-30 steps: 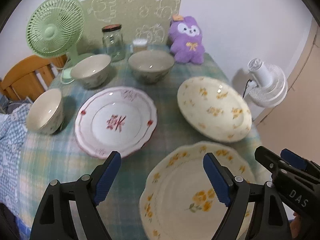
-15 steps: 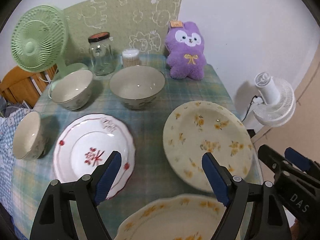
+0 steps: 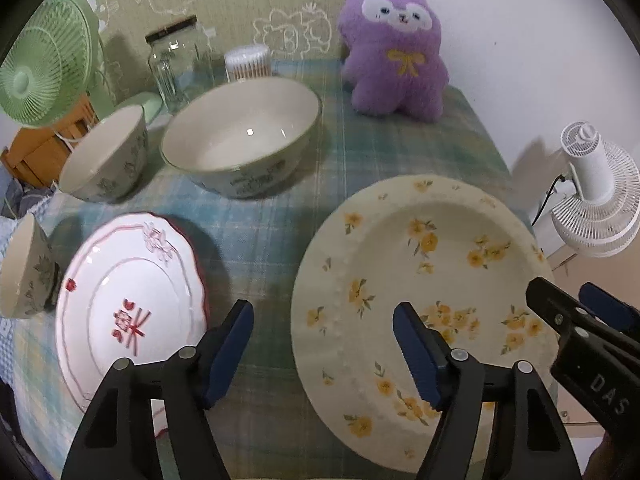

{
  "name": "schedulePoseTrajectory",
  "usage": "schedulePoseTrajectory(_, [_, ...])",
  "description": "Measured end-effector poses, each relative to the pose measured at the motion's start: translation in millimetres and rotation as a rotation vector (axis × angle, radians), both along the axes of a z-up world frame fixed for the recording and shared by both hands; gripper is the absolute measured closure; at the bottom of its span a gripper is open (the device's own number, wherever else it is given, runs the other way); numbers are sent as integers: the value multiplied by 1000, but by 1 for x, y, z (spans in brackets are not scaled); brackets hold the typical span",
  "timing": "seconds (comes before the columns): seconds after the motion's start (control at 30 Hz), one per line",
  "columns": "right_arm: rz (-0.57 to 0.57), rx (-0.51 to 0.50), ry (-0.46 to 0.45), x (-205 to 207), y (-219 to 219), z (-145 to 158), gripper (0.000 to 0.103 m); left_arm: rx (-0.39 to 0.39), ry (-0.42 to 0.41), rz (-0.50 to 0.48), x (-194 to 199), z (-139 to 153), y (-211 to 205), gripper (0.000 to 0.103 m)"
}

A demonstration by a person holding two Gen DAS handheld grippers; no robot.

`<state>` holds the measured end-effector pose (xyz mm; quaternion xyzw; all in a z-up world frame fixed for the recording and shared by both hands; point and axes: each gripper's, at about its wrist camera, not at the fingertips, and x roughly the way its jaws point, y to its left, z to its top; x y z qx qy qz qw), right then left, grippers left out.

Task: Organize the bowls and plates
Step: 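Carry the held plate with both grippers toward the other yellow-flower plate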

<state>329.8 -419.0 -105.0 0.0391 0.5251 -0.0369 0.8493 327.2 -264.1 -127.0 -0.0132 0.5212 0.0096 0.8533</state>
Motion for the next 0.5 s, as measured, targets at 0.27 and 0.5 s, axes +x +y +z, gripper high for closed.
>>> schedulePoseTrajectory(0.27, [6, -5, 49, 13, -8, -26, 41, 10, 55, 11, 10, -17, -6, 50])
schedulePoseTrajectory(0.5, [22, 7, 63, 18, -9, -36, 53, 1, 55, 27, 13, -18, -9, 54])
